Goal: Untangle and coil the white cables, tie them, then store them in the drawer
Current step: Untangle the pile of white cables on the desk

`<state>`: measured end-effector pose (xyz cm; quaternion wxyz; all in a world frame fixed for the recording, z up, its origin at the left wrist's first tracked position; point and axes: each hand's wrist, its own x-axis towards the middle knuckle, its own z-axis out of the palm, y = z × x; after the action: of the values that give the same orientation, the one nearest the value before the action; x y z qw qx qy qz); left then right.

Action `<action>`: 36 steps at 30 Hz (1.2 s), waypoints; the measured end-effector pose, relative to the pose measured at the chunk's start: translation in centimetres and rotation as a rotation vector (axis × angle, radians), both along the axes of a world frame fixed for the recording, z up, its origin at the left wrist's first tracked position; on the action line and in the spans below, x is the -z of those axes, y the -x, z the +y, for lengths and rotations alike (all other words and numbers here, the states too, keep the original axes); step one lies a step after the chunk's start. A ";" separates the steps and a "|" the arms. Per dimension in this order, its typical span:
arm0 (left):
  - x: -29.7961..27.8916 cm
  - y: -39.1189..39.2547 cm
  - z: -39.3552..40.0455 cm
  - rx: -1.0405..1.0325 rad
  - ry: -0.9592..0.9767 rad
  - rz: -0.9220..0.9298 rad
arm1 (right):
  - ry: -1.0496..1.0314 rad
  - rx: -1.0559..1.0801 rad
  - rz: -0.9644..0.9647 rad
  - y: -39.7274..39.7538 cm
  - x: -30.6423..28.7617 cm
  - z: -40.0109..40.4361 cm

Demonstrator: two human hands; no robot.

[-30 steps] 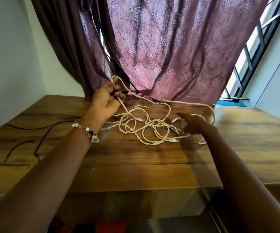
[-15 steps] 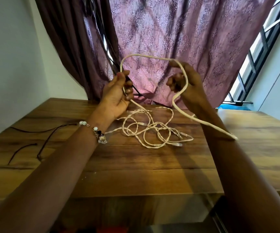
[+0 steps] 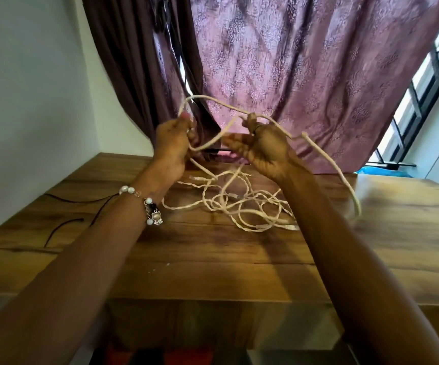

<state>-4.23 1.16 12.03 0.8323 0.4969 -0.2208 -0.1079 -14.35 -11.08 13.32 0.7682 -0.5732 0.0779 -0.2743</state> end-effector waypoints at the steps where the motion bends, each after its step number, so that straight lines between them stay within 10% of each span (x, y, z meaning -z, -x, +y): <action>1: -0.1 -0.6 0.4 -0.037 0.049 0.079 | 0.050 -0.022 0.044 0.0 0.4 0.4; 7: 0.6 -4.5 1.8 -0.048 0.340 0.429 | 0.770 -0.109 -0.039 0.6 3.5 2.2; 12: 0.2 -5.5 1.6 -0.029 0.497 0.549 | 2.023 0.531 -0.500 -0.5 8.2 4.7; 18: -2.0 -5.0 1.1 0.055 0.638 0.619 | 2.010 0.083 0.055 -2.8 13.9 3.6; 23: -2.2 -4.6 1.2 0.176 0.743 0.628 | 1.646 0.162 0.289 -3.8 13.6 0.3; 36: 1.1 -4.7 -0.4 0.225 0.712 0.588 | 1.969 0.308 1.007 3.2 12.5 -7.4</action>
<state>0.48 0.71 10.95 0.9612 0.1019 -0.0513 -0.2510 -17.50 -18.48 0.78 -0.1826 -0.9617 0.1991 -0.0449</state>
